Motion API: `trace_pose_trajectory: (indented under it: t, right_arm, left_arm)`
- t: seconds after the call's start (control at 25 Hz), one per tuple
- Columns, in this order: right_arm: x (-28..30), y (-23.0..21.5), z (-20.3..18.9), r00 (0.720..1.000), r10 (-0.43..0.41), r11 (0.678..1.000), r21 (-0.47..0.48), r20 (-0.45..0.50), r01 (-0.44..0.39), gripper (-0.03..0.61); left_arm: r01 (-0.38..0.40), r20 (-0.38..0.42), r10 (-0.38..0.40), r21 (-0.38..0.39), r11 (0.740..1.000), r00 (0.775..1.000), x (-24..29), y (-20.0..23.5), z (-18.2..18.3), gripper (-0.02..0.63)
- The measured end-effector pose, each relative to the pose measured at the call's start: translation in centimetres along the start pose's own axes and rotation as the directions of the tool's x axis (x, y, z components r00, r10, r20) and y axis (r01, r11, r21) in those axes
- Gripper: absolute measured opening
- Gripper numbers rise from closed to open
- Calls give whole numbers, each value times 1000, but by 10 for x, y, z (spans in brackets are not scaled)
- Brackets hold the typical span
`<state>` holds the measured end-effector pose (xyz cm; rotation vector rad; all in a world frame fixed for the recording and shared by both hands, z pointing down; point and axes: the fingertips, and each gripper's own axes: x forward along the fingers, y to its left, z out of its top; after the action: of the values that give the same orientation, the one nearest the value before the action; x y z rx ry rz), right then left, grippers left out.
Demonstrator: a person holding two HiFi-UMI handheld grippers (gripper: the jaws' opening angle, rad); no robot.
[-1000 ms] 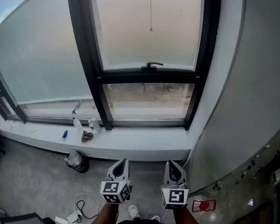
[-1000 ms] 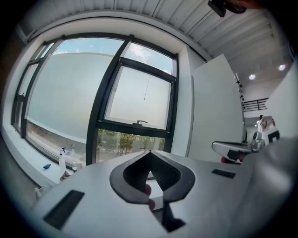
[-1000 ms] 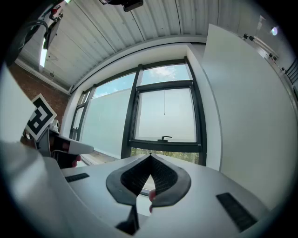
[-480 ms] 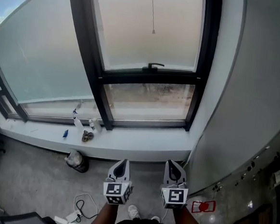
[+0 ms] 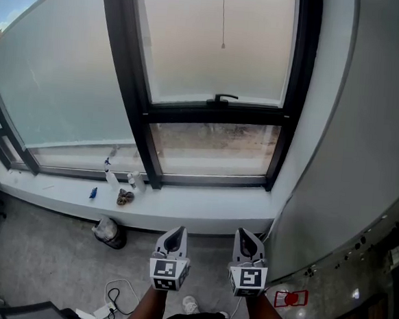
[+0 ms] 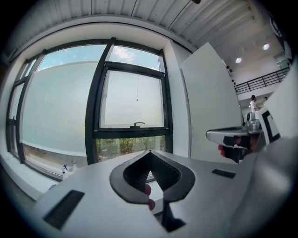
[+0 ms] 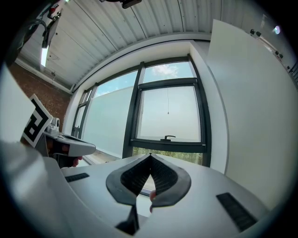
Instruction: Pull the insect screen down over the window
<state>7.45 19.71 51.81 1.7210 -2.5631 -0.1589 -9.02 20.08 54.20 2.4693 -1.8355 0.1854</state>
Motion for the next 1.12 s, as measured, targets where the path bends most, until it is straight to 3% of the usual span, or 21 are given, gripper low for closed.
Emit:
trace_pose_trajectory:
  t: [0.24, 0.68, 1.12]
  right_arm:
    - [26, 4, -1, 1000, -8, 1000, -10, -8, 8, 3]
    - [63, 16, 1, 998, -63, 998, -17, -13, 63, 3]
    - [133, -3, -7, 999, -41, 999, -3, -20, 41, 3]
  left_arm:
    - [17, 9, -16, -63, 998, 1000, 12, 21, 4, 0]
    - [82, 41, -83, 15, 996, 996, 45, 55, 6, 0]
    - [77, 20, -76, -18, 997, 997, 113, 77, 11, 0]
